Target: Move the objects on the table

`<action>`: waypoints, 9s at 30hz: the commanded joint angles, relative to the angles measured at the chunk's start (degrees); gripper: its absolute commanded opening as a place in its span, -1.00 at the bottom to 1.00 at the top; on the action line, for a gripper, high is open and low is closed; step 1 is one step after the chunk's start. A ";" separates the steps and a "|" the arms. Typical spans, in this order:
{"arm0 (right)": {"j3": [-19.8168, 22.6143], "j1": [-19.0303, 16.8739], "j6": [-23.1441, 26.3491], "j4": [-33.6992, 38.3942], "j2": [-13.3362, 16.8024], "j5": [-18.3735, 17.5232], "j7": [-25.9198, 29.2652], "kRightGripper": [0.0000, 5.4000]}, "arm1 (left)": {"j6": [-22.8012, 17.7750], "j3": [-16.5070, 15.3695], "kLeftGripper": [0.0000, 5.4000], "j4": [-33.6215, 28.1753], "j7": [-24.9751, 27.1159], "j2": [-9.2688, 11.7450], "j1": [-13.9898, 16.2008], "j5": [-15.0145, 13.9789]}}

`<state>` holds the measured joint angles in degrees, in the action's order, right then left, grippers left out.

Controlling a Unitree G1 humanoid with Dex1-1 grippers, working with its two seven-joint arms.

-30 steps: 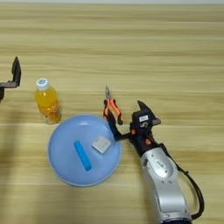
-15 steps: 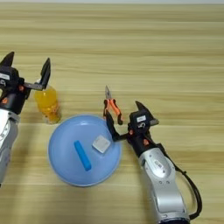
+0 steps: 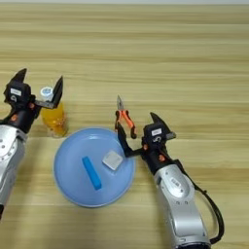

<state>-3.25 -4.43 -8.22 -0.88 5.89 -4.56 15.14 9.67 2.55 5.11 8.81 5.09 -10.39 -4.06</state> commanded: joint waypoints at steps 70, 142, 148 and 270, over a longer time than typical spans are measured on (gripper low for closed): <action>-0.43 0.15 0.20 0.87 -0.09 0.25 -1.11 1.00 | 8.11 -0.86 0.31 20.70 1.91 -1.31 -3.97 1.69; -16.16 -3.52 -6.80 6.42 0.66 10.31 0.08 1.00 | -9.26 20.30 0.31 -18.43 10.03 -4.42 12.10 -0.39; -16.17 -3.42 -6.96 6.33 0.65 9.98 0.25 0.89 | -9.04 20.48 0.31 -17.40 9.87 -4.53 12.03 -0.41; 6.91 4.56 0.57 -10.53 1.44 9.55 -17.24 0.28 | 10.23 -9.46 1.00 12.47 -3.03 -1.04 -0.57 -1.73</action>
<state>3.23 0.17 -8.59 -10.19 7.00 5.28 -2.21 19.45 -6.77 17.46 6.16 4.02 -10.54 -6.05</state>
